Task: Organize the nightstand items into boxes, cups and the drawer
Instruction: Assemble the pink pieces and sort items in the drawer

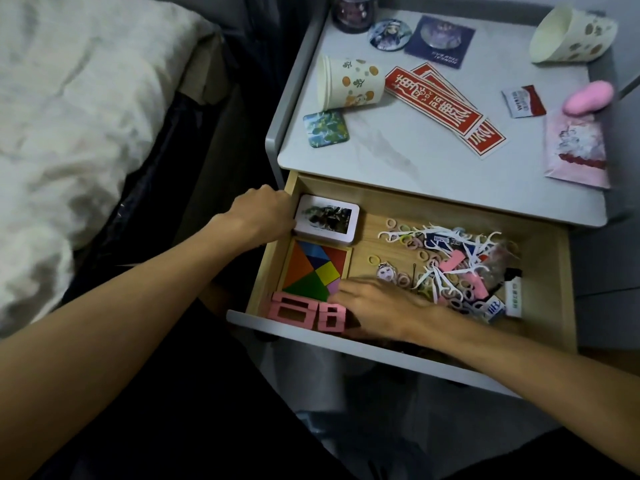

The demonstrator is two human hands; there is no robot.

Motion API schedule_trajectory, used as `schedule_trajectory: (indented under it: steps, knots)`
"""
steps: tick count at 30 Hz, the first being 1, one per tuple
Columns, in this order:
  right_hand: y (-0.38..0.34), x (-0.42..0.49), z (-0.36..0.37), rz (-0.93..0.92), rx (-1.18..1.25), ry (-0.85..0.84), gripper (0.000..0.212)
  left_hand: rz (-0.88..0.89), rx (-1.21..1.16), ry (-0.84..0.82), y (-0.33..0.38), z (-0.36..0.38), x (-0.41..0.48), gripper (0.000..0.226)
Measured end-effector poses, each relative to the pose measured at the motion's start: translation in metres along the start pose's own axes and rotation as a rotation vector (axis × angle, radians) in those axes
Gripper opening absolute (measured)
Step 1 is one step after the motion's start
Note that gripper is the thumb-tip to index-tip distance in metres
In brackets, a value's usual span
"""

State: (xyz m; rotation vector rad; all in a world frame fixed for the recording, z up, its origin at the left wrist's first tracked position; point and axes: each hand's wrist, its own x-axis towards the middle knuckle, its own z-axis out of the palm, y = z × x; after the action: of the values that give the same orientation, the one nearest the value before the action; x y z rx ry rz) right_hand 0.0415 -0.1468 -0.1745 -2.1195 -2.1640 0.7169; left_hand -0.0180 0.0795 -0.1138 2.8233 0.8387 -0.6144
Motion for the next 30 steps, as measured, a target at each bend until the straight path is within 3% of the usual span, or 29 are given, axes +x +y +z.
schedule_trajectory:
  steps: [8,17,23,30]
  knots:
    - [0.003,0.01,-0.001,-0.156,-0.137,0.003,0.032,0.018,0.031,0.016,0.0,0.004,0.005,0.018]
    - [0.0,0.008,0.005,-0.139,-0.1,-0.001,0.046,0.048,0.027,0.017,-0.006,0.011,0.014,0.019]
    - [-0.001,0.011,0.009,-0.097,-0.087,0.024,0.038,0.067,0.012,0.022,-0.006,0.01,0.013,0.016]
    - [-0.002,0.01,0.01,-0.082,0.009,0.041,0.048,0.076,0.041,0.038,-0.007,0.014,0.017,0.015]
